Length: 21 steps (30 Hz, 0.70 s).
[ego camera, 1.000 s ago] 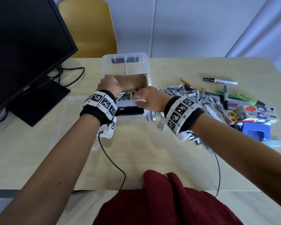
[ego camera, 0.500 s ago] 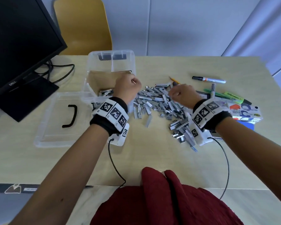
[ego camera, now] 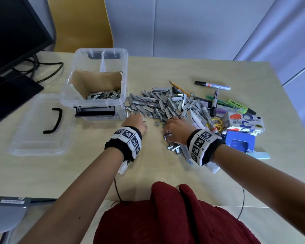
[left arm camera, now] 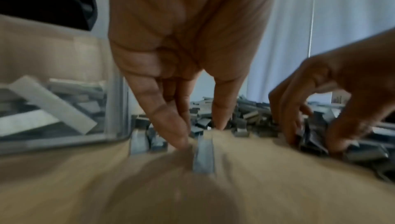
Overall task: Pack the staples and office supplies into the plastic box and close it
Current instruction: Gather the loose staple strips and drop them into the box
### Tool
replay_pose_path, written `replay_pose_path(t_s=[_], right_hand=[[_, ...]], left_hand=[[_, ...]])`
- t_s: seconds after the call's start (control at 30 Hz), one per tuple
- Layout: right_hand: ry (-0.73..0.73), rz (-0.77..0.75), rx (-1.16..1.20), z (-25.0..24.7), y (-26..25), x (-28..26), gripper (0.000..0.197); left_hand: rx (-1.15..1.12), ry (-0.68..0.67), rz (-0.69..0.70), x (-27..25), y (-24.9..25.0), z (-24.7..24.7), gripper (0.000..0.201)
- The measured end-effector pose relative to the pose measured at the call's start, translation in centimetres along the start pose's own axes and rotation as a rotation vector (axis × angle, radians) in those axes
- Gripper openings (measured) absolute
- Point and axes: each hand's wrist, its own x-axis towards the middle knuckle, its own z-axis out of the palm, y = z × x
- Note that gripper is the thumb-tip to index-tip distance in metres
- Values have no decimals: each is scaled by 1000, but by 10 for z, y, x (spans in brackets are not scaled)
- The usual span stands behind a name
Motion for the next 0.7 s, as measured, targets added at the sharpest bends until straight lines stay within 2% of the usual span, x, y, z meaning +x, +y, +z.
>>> replay_pose_path(t_s=[0.17, 0.23, 0.3, 0.37, 0.43, 0.5, 0.6, 0.7], right_hand=[[25, -20, -119, 2, -4, 2, 32], [34, -5, -98, 2, -3, 2, 31], [68, 37, -28, 1, -1, 4, 25], [98, 68, 45, 0, 3, 6, 22], [86, 83, 102, 0, 5, 9, 20], [96, 122, 212, -2, 5, 12, 19], [243, 228, 559, -13, 1, 16, 12], [327, 231, 773, -30, -13, 22, 9]], left_hand=[[-12, 60, -1, -1, 2, 11, 22], [-107, 66, -19, 2, 2, 12, 19], [-380, 65, -77, 5, -2, 11, 18], [-816, 0, -155, 8, -6, 11, 23], [-1306, -107, -198, 2, -7, 10, 14], [-1657, -180, -207, -5, -7, 9, 5], [-1924, -273, -247, -6, -3, 10, 17], [-2001, -372, -291, -10, 3, 15, 30]])
